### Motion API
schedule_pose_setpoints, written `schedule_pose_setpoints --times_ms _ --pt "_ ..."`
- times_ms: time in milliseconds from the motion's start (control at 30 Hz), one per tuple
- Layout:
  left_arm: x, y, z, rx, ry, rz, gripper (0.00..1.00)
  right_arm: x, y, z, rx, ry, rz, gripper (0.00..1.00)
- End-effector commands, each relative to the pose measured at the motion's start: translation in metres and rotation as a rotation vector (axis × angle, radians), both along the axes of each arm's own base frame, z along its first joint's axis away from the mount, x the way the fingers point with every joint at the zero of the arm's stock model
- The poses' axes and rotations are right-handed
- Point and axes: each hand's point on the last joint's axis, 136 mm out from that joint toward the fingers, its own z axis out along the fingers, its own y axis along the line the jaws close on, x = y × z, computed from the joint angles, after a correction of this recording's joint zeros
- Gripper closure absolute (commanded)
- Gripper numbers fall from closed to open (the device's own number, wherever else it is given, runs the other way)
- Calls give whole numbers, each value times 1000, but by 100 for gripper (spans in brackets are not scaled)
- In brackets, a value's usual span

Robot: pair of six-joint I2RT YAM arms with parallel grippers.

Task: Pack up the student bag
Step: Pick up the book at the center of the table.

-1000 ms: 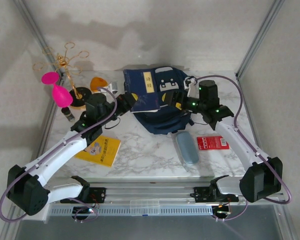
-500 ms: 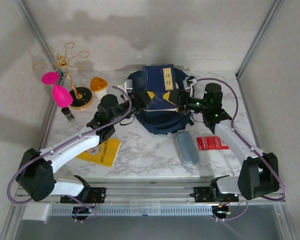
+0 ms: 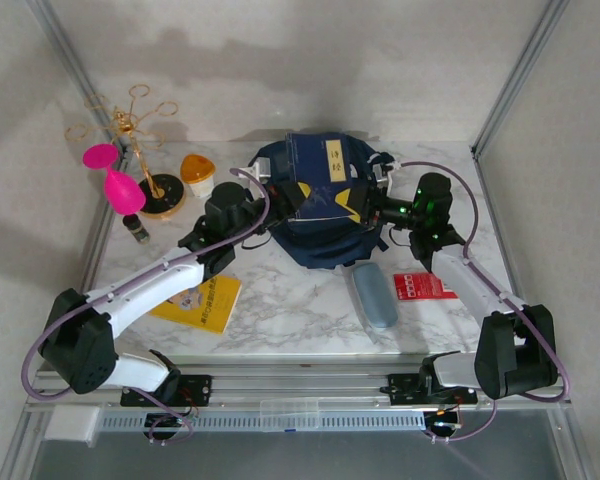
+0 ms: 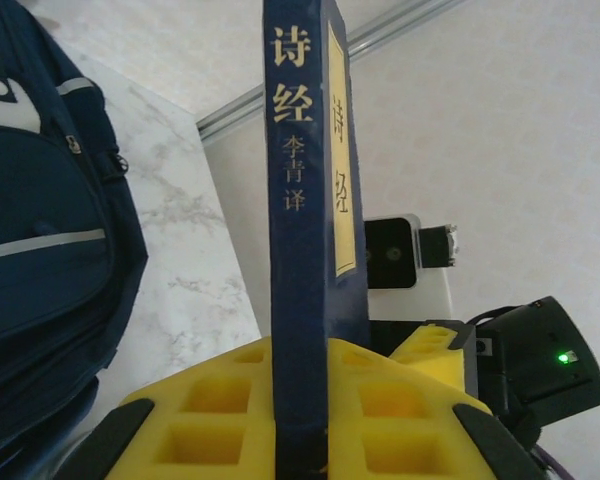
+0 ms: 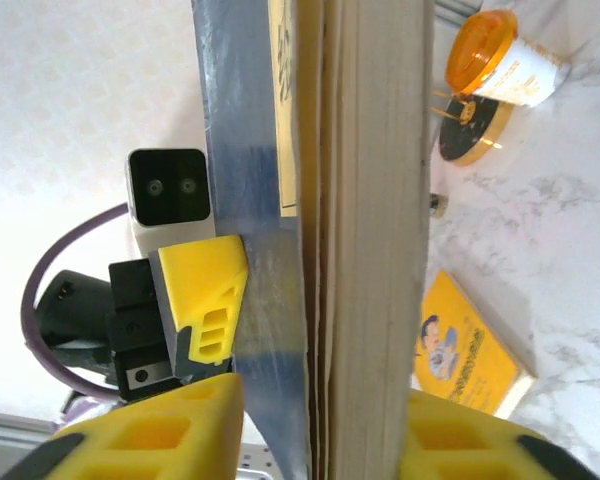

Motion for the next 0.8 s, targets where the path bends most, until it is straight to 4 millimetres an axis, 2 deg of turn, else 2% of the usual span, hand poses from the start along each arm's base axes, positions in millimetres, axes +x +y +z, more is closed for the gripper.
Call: schedule_pose_setpoints --times_ms 0,167,333,467,567,700,767 --pt "6 -2 13 15 -50 13 100 0 -5 1 -28 -38 -18 79" --pt "5 -8 12 16 -51 -9 100 8 -13 -9 -48 -18 -55 98" --pt "6 -11 8 36 -49 -21 98 12 -17 -11 -55 -19 -71 100" --pt "7 -11 5 55 -49 -18 86 17 -28 -13 -69 -12 -110 100" --pt "8 -12 4 67 -52 -21 65 19 -37 -10 -68 -16 -138 100" --pt "10 -11 0 119 -65 -22 53 24 -52 -12 -89 -12 -184 100" --pt "14 -4 -11 194 -49 11 43 28 -65 -19 -118 6 -231 100"
